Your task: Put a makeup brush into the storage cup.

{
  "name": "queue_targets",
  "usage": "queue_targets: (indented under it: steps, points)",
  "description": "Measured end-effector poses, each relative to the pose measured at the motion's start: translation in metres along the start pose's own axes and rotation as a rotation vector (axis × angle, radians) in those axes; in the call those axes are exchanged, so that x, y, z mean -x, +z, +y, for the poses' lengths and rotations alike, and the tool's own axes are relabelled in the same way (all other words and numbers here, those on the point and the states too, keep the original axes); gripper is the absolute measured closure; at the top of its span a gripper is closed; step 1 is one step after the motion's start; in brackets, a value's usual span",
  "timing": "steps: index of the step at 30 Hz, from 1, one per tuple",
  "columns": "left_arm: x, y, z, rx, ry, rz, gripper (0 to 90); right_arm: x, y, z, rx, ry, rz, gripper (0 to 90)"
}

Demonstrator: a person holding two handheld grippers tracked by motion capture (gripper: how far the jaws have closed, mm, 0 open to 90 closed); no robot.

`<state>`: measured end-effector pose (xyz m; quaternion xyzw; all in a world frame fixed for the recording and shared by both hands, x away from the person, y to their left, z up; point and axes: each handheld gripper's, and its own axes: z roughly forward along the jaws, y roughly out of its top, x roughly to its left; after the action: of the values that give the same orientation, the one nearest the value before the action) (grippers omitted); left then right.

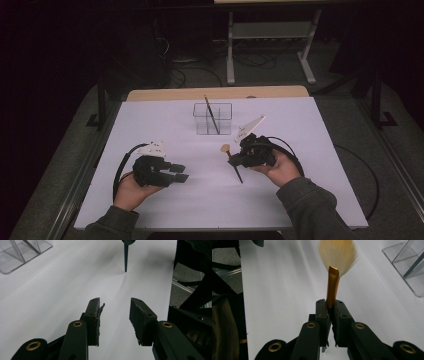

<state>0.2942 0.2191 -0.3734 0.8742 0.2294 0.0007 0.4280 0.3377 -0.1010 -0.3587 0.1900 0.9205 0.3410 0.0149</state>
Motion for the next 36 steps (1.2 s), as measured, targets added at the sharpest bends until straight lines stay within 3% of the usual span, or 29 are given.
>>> queue_targets:
  steps: [18, 36]
  points:
    - [-0.005, -0.003, -0.019, 0.02, -0.04, 0.048, 56.0, 0.008, -0.005, 0.004, 0.0, 0.007, -0.007, 82.8]
    - [-0.005, -0.006, -0.024, 0.029, -0.036, 0.073, 51.4, 0.016, -0.014, 0.009, 0.001, 0.023, -0.015, 82.8]
